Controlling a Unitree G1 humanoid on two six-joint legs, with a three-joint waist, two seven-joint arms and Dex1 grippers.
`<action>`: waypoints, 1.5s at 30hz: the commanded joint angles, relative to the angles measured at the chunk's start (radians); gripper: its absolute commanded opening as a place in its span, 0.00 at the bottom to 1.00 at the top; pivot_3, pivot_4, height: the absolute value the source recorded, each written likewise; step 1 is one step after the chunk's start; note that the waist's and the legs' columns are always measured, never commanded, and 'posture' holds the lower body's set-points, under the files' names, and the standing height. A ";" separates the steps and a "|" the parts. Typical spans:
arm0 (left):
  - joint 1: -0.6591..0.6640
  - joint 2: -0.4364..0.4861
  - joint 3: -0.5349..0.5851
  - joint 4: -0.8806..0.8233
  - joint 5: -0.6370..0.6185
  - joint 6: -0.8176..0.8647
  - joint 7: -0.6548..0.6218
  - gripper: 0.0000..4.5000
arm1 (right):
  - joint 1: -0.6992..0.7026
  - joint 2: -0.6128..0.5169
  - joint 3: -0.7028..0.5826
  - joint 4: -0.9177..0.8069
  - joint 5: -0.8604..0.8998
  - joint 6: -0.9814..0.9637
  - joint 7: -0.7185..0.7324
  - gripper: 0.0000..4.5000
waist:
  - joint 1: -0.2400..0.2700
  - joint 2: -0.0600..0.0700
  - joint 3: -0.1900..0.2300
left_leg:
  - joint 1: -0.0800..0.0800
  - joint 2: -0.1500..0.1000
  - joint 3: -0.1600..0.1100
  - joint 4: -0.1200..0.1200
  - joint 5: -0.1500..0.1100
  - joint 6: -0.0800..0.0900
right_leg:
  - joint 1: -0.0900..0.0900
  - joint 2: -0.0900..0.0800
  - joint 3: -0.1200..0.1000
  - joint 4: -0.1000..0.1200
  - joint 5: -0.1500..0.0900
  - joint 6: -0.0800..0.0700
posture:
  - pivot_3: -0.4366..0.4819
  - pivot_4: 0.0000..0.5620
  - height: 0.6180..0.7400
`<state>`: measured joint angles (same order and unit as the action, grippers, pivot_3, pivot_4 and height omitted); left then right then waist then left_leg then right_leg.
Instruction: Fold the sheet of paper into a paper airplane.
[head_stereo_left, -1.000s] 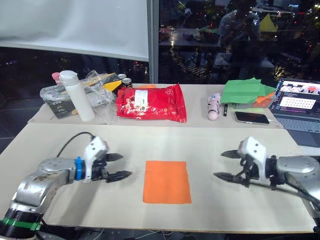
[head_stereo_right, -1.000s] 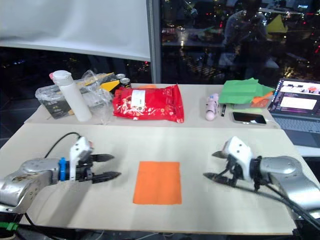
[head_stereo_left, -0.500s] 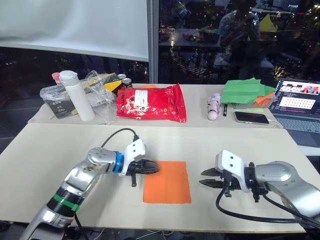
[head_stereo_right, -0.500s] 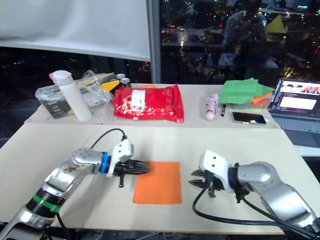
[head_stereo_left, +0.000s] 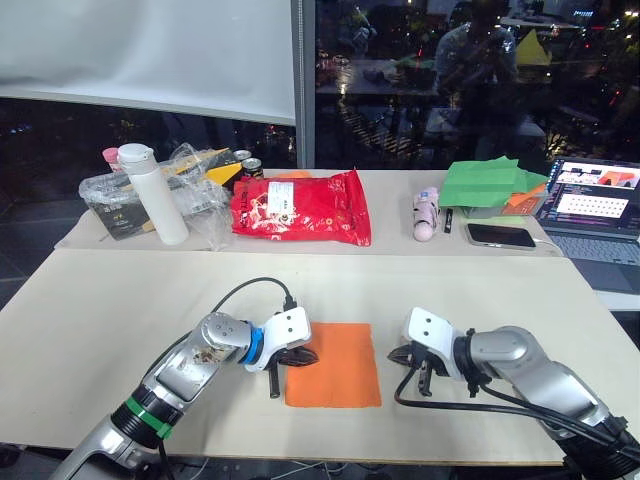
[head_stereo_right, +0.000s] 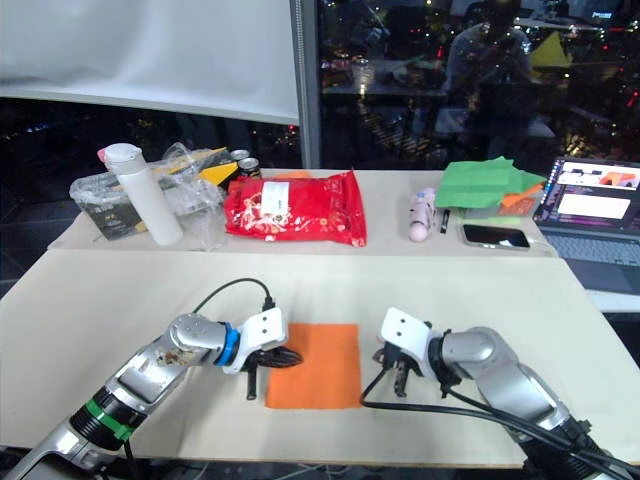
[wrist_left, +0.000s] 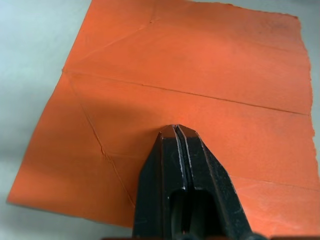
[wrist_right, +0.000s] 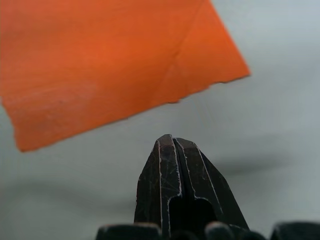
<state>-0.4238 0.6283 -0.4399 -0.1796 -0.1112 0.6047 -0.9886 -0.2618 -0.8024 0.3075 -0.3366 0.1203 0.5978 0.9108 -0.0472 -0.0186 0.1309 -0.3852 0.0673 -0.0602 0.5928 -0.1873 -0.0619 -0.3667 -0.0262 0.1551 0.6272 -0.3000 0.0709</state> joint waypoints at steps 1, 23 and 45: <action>0.039 0.015 -0.043 0.029 0.057 0.072 0.035 0.00 | -0.001 -0.010 0.029 -0.036 -0.017 -0.004 0.026 0.01 | -0.001 0.000 -0.002 | 0.000 0.000 0.000 0.000 0.000 0.000 | 0.000 0.000 0.000 0.000 0.000 0.000 | 0.48 0.27 0.83; 0.067 0.003 -0.033 -0.035 0.018 0.148 0.041 0.00 | -0.033 0.093 0.113 -0.005 -0.057 -0.028 0.087 0.01 | -0.018 -0.004 -0.012 | 0.006 0.000 -0.001 0.000 0.000 0.000 | 0.006 0.001 0.000 0.001 -0.003 -0.003 | 0.48 0.27 0.83; 0.068 -0.018 -0.013 -0.035 -0.022 0.128 0.019 0.00 | -0.198 -0.013 0.257 -0.008 -0.271 -0.097 0.184 0.01 | -0.013 -0.004 -0.012 | 0.003 0.000 -0.001 0.000 0.000 0.000 | -0.001 0.000 0.000 0.001 -0.002 -0.003 | 0.48 0.27 0.83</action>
<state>-0.3802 0.6078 -0.4121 -0.2367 -0.1313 0.7027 -0.9550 -0.4520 -0.8277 0.5452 -0.3544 -0.1323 0.5169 1.0895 -0.0597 -0.0226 0.1192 -0.3819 0.0671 -0.0609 0.5928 -0.1877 -0.0617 -0.3669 -0.0258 0.1549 0.6282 -0.3024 0.0684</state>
